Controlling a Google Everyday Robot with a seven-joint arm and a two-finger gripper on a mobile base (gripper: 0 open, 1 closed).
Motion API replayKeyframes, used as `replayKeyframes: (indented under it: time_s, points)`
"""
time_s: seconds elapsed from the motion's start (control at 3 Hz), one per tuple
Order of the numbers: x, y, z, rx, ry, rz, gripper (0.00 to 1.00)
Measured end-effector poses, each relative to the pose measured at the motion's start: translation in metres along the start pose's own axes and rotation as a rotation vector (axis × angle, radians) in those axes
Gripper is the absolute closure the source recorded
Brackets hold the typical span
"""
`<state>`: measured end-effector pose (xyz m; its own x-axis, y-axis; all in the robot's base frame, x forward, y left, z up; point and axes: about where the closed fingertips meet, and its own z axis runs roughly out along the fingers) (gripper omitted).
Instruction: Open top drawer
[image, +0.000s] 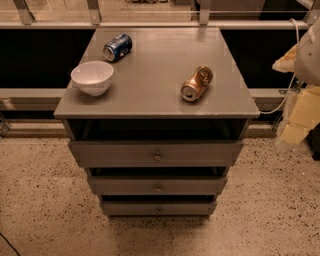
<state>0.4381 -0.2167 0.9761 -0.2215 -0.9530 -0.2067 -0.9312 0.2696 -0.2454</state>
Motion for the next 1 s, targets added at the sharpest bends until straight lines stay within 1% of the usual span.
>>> replayKeyframes:
  time_s: [0.33, 0.67, 1.0]
  points:
    - [0.001, 0.001, 0.001, 0.005, -0.002, -0.002, 0.0]
    - [0.008, 0.009, 0.021, 0.067, -0.026, -0.024, 0.0]
    - [0.031, 0.04, 0.047, 0.103, -0.094, -0.048, 0.0]
